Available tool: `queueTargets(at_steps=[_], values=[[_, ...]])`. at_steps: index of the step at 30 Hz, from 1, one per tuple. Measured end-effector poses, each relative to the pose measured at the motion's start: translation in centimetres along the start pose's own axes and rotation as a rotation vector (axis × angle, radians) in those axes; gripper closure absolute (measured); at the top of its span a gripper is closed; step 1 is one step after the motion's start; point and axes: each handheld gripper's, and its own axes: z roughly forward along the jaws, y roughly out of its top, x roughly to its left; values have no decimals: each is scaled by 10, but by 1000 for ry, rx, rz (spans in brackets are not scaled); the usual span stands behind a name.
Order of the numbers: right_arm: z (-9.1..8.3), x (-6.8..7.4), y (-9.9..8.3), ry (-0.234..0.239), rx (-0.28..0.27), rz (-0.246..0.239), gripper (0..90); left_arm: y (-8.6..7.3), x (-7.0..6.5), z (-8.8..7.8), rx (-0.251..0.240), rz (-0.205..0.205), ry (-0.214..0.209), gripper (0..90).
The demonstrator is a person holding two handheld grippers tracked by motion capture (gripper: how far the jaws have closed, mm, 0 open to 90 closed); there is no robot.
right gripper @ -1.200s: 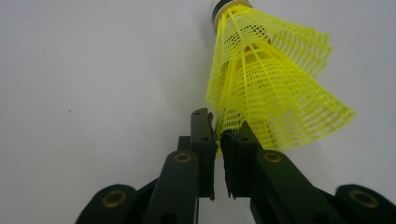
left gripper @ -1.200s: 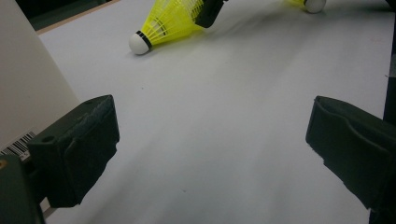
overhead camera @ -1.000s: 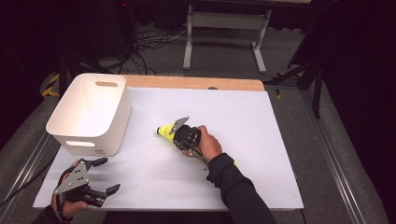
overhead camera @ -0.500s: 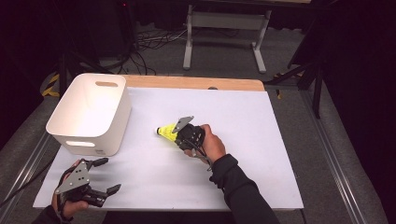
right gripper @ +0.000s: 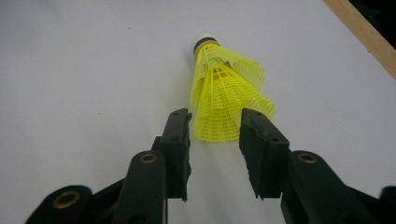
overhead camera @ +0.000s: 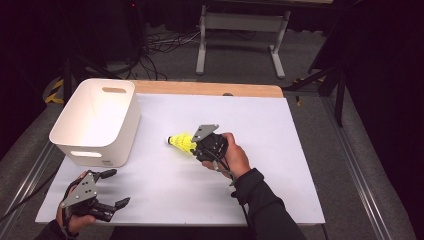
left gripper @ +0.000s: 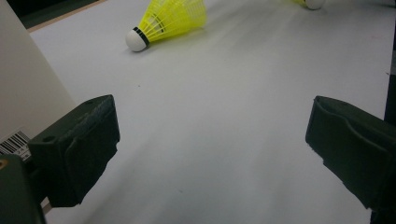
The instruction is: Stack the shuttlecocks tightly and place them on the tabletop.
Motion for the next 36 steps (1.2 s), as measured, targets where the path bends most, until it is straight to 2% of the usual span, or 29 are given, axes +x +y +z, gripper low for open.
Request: queueTargets(at_steps=[7, 16, 22, 30, 36], values=[[-14, -1, -3, -13, -35, 11, 594, 0, 0, 0, 0, 1, 3, 37], [-33, -3, -11, -35, -61, 37, 498, 0, 0, 0, 0, -1, 6, 37], [-45, -6, -20, -52, -87, 35, 421, 0, 0, 0, -1, -1, 11, 37], [-65, -12, -38, -86, -101, 65, 352, 0, 0, -1, -4, -3, 14, 35], [-76, -18, -57, -75, -98, 96, 338, 0, 0, -1, -4, -6, 15, 35]])
